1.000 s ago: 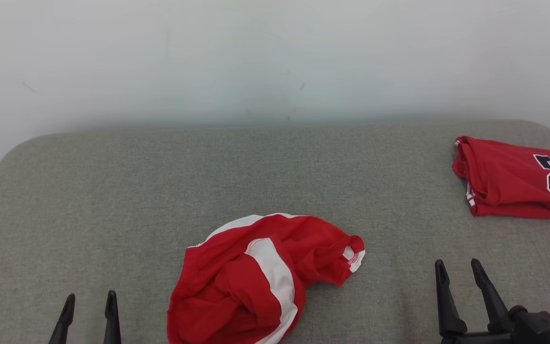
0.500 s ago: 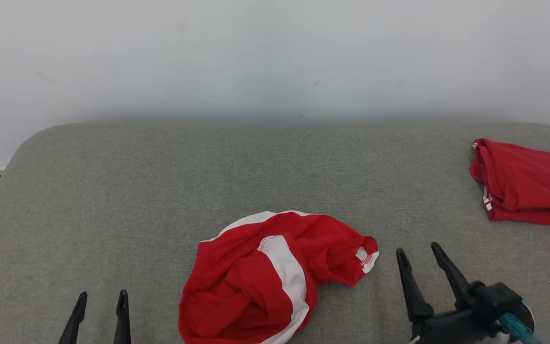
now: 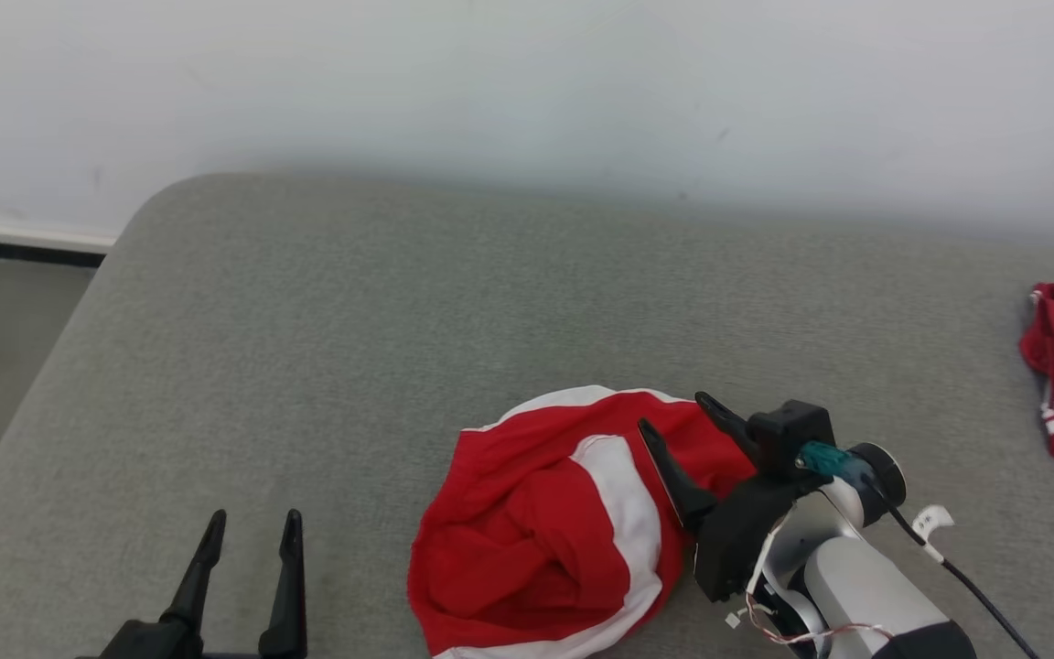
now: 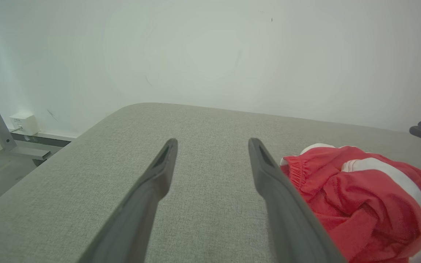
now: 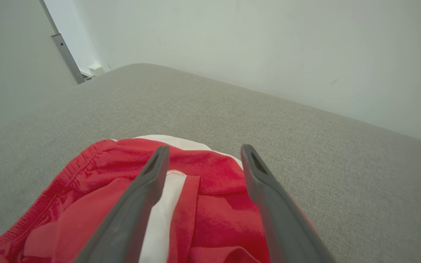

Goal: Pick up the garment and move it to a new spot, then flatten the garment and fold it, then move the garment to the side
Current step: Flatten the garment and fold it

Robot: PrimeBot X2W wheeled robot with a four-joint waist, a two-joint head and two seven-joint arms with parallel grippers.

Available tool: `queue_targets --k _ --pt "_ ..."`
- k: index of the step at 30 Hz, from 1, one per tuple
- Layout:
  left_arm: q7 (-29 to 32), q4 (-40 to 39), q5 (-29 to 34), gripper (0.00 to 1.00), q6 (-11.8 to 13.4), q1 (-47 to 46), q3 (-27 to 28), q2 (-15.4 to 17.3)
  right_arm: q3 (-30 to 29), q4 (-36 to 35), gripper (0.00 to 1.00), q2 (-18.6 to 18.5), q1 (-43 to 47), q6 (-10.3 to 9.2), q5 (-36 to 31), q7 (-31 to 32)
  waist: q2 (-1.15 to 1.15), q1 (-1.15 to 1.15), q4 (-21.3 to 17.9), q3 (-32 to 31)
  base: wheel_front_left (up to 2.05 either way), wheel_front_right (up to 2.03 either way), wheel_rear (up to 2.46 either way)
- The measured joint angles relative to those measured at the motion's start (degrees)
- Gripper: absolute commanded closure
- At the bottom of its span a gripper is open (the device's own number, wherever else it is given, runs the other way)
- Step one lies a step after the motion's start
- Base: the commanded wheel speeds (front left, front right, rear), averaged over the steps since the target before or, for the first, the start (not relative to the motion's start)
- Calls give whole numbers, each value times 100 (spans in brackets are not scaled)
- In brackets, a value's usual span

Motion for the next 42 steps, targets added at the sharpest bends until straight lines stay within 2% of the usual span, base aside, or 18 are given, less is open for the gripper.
queue_targets --k 11,12,13,14,20,30,34,38,42 --pt "1 132 -38 0 -27 -175 -41 -82 502 1117 0 -35 -621 0 344 580 0 0 491 217 0 0 0" --pt "0 137 -42 0 -27 -186 -37 -93 556 1206 31 -33 -667 0 394 671 0 0 515 243 0 0 0" --pt "0 140 -43 0 -27 -198 -33 -103 613 1270 90 -33 -693 0 452 747 0 0 534 267 0 0 0" --pt "0 143 -43 0 -27 -209 -31 -111 654 1305 100 -33 -705 0 492 762 0 1 550 287 0 0 0" --pt "0 170 -42 0 -29 -235 33 -147 782 1351 100 -47 -905 0 671 471 0 0 528 308 0 0 0" --pt "1 137 -26 0 -37 -59 145 -143 539 866 100 -188 -804 0 624 -1093 0 0 218 173 0 0 0" --pt "0 126 -26 0 -37 11 152 -149 93 423 100 -300 -318 0 494 -1291 0 0 29 143 0 0 0" --pt "1 118 -27 0 -37 79 119 -169 -638 -233 100 -332 474 0 371 -1343 0 0 -178 139 0 0 0" --pt "1 120 -29 0 -37 88 96 -185 -1434 -922 100 -172 1449 0 361 -1359 0 0 -372 153 0 0 0"
